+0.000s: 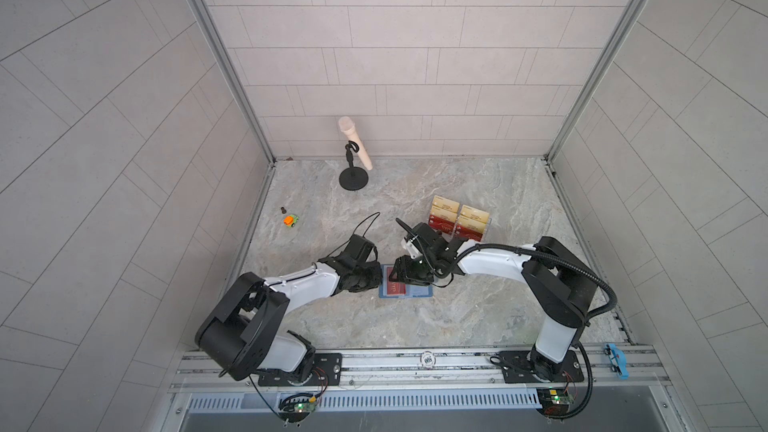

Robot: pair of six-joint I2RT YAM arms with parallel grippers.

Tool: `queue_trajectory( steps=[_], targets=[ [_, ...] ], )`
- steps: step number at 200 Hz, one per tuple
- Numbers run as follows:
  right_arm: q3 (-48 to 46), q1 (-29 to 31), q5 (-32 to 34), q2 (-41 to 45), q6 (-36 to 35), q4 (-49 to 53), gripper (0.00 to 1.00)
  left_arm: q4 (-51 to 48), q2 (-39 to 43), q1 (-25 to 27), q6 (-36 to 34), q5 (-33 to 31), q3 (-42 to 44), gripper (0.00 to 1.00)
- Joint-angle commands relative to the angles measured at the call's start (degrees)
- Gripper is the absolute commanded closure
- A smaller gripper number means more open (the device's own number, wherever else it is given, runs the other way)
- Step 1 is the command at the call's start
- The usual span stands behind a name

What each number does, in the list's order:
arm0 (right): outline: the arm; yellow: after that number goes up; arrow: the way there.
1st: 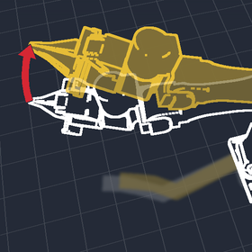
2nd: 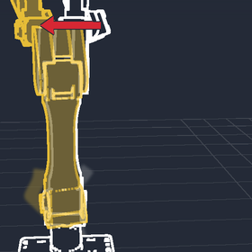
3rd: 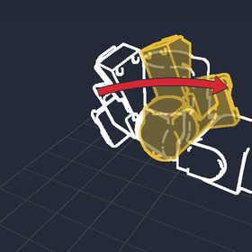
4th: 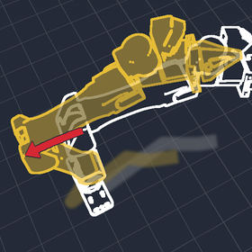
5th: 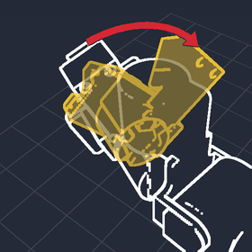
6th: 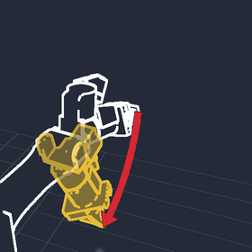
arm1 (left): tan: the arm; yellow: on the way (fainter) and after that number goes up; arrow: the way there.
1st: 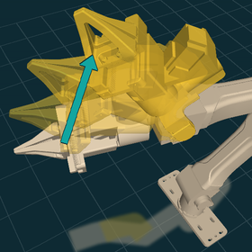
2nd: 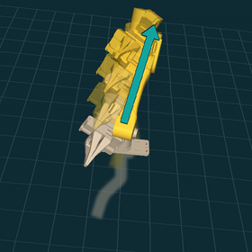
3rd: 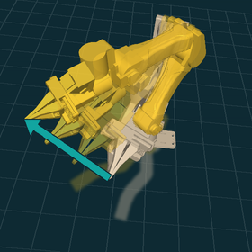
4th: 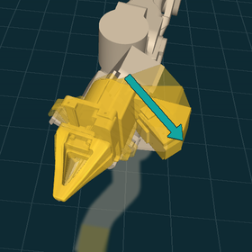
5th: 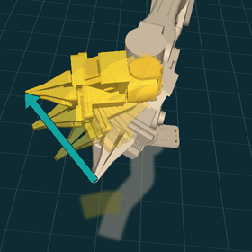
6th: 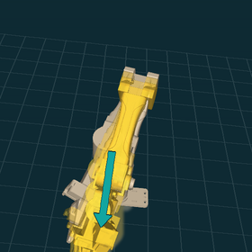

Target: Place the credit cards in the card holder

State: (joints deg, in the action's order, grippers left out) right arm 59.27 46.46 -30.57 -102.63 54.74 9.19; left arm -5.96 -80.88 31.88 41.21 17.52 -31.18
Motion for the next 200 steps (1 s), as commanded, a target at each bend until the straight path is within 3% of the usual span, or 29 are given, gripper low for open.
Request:
queue_trajectory(
  steps=[1,49,75,100,119,146,200],
  targets=[
    [0.86,0.39,1.26,2.06,0.42,-0.54,0.37,-2.49,1.63,-0.22,-0.49,-1.58,0.71,0.88],
    [4.15,-0.98,6.07,6.57,-10.13,12.13,0.38,-11.18,6.51,-0.31,-5.43,-4.81,-3.41,0.80],
    [4.18,-2.31,7.99,9.45,-15.19,15.94,0.42,-12.52,8.79,-0.24,-6.93,-2.00,-4.71,0.74],
    [1.52,-3.95,8.70,11.12,-18.00,16.71,0.60,-9.20,8.15,0.56,-5.90,4.91,-5.20,0.67],
    [-0.82,-4.70,10.23,11.70,-19.41,15.50,0.69,-4.32,6.24,2.36,-3.68,8.60,-6.06,0.61],
    [-3.23,-4.80,10.08,10.76,-19.75,12.39,0.80,6.07,1.26,3.41,2.41,13.11,-6.79,0.59],
    [-6.37,-6.54,9.11,7.82,-20.90,9.30,0.82,6.87,-6.54,6.31,2.02,10.92,-10.56,0.59]
  ],
)
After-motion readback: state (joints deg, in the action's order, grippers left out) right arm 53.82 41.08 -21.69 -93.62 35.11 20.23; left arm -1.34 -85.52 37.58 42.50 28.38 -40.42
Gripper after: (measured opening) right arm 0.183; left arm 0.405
